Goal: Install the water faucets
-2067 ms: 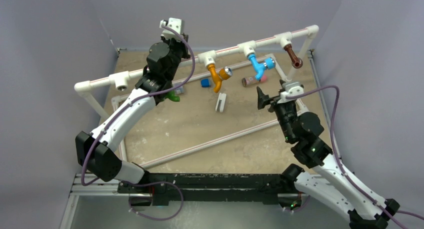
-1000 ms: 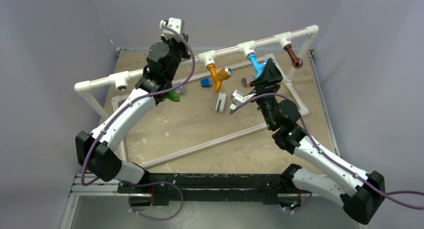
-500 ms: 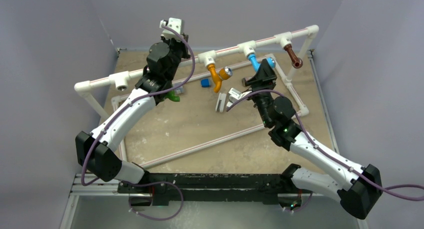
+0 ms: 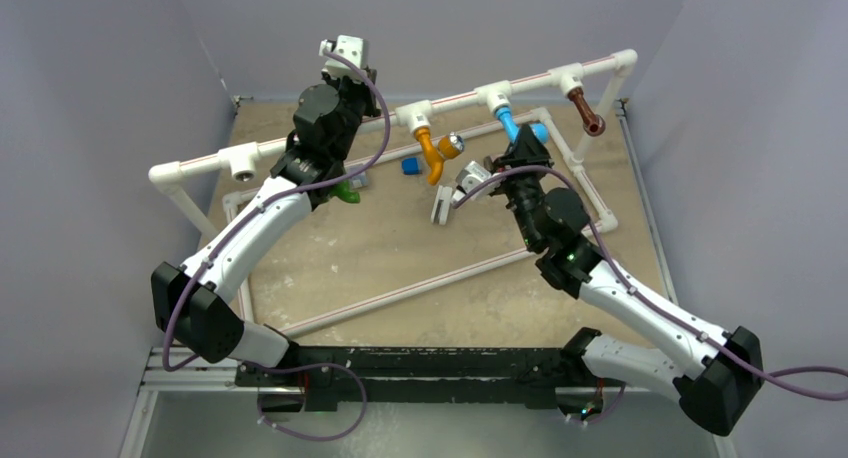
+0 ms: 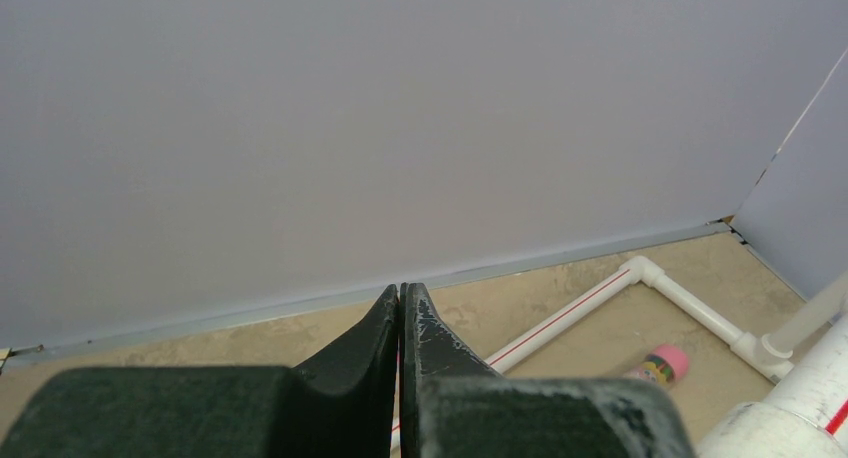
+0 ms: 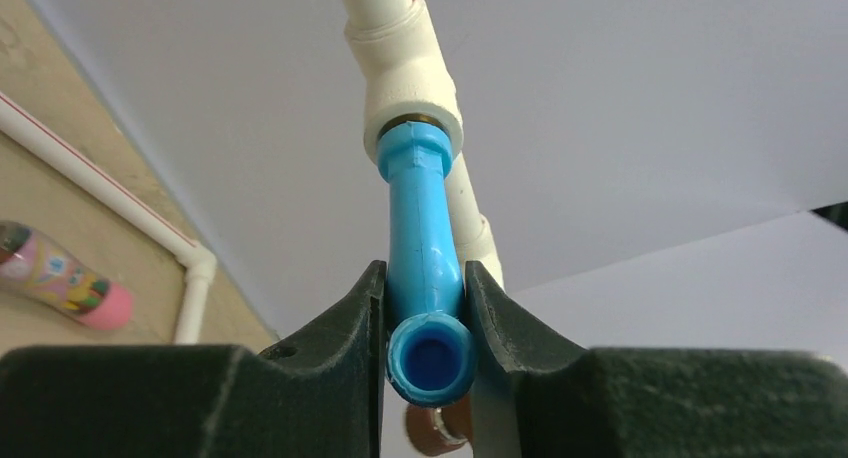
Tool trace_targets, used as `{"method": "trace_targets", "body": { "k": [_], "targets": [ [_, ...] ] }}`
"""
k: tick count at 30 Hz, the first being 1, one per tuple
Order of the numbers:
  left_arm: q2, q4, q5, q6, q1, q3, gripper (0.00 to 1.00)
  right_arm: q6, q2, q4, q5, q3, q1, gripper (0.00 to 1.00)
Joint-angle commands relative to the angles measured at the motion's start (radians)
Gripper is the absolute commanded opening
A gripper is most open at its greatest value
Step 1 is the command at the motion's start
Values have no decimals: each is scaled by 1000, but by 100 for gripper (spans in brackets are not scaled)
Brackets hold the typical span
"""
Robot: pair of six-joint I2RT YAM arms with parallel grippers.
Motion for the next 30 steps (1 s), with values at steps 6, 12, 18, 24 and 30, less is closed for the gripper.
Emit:
{"method": "trace_targets", "body": {
  "k": [6, 12, 18, 24, 30],
  "targets": [
    [105, -342, 66, 35, -37, -123, 0, 659, 13, -18, -59, 77, -12, 0],
    [109, -342, 62, 35, -38, -123, 0, 1260, 22, -23, -175, 118, -12, 0],
    [105, -341, 61, 34, -37, -122, 0, 1842, 12, 79, -157, 80, -12, 0],
    [99, -342, 63, 34, -38, -122, 0, 2281, -7, 162, -144, 33, -13, 0],
    [97, -345, 66, 35, -39, -120, 0, 2654, -22, 238, -160, -13, -13, 0]
  ]
}}
